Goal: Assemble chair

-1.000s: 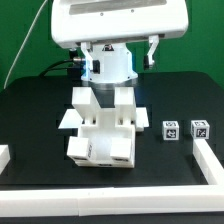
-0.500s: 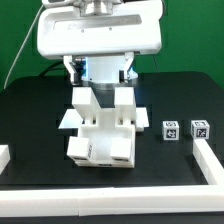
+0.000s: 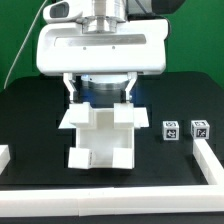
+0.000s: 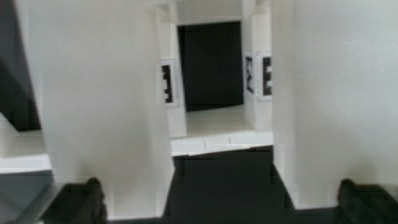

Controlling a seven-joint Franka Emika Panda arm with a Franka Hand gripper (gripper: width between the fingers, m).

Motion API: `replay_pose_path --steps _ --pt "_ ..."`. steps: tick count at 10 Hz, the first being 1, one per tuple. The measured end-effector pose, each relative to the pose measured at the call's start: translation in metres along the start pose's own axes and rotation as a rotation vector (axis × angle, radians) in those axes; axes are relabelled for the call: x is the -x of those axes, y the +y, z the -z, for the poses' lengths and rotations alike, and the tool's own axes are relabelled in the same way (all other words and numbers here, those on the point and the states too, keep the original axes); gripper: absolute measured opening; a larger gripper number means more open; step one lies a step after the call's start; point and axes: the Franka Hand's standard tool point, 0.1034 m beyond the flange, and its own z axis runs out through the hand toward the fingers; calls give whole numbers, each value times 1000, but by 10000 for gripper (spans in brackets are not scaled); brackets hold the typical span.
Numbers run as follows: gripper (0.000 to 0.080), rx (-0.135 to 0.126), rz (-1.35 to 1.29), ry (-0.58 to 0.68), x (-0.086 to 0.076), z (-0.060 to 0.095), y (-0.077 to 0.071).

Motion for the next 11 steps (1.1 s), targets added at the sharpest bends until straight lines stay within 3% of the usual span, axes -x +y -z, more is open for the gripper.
replay_pose_path --steps 4,5,9,11 --pt "649 23 3 18 -15 -37 -3" --pt "649 27 6 40 -20 -39 -5" --pt "649 22 10 42 -23 -40 -10" --pt "649 8 2 19 -28 -29 -10"
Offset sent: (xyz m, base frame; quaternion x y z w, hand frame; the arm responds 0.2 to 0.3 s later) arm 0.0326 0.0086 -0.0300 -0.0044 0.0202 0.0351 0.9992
